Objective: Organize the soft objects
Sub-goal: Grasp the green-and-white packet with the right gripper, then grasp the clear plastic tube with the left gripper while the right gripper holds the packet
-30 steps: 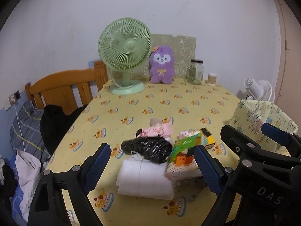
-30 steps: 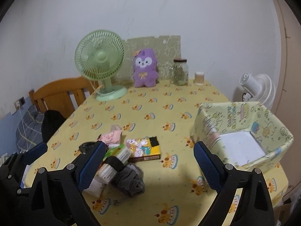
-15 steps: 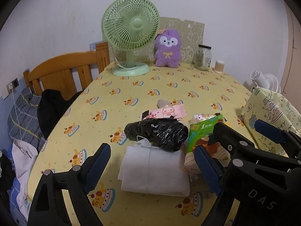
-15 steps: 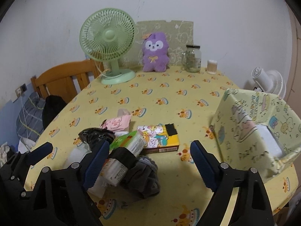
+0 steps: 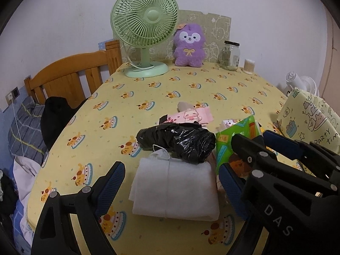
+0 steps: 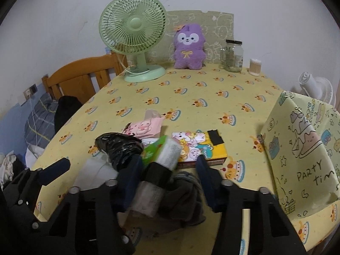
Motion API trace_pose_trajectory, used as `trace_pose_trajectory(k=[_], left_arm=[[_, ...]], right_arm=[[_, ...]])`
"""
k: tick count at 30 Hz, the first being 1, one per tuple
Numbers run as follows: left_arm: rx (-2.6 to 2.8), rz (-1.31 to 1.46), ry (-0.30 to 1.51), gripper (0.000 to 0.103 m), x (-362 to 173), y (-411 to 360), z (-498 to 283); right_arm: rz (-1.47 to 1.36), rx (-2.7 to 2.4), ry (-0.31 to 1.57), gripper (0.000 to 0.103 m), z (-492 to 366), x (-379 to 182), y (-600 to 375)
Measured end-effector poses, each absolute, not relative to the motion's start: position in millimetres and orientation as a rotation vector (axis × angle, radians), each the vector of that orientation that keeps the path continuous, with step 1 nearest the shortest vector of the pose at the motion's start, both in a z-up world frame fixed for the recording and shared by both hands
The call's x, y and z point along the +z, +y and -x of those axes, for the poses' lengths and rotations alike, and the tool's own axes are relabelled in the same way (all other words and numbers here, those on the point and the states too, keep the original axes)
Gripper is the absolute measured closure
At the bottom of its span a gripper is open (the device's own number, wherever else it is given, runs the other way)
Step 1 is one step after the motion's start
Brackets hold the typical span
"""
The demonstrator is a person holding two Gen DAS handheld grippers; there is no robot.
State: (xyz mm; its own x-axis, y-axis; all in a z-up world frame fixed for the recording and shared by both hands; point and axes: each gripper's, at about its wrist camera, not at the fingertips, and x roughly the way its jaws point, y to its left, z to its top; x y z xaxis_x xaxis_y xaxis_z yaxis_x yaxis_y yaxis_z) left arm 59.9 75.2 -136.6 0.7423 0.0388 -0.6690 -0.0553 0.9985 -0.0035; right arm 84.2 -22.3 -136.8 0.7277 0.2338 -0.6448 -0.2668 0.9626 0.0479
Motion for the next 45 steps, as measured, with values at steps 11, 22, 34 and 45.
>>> trace_pose_trajectory(k=[11, 22, 34, 45], left_arm=[[0.009, 0.015, 0.713, 0.012, -124, 63, -58], [-0.047, 0.022, 0.692, 0.011, -113, 40, -54], [-0.089, 0.001, 0.726, 0.011, -127, 16, -56], [-0.077, 0.037, 0.795, 0.030, -146, 19, -75]], right_arm=[[0.071, 0.278, 0.635, 0.077, -73, -119, -26], [0.053, 0.222, 0.572, 0.078, -54, -101, -52], [0.045, 0.151, 0.589, 0.078, -46, -111, -78], [0.031, 0.164, 0.636, 0.078, -58, -126, -79]])
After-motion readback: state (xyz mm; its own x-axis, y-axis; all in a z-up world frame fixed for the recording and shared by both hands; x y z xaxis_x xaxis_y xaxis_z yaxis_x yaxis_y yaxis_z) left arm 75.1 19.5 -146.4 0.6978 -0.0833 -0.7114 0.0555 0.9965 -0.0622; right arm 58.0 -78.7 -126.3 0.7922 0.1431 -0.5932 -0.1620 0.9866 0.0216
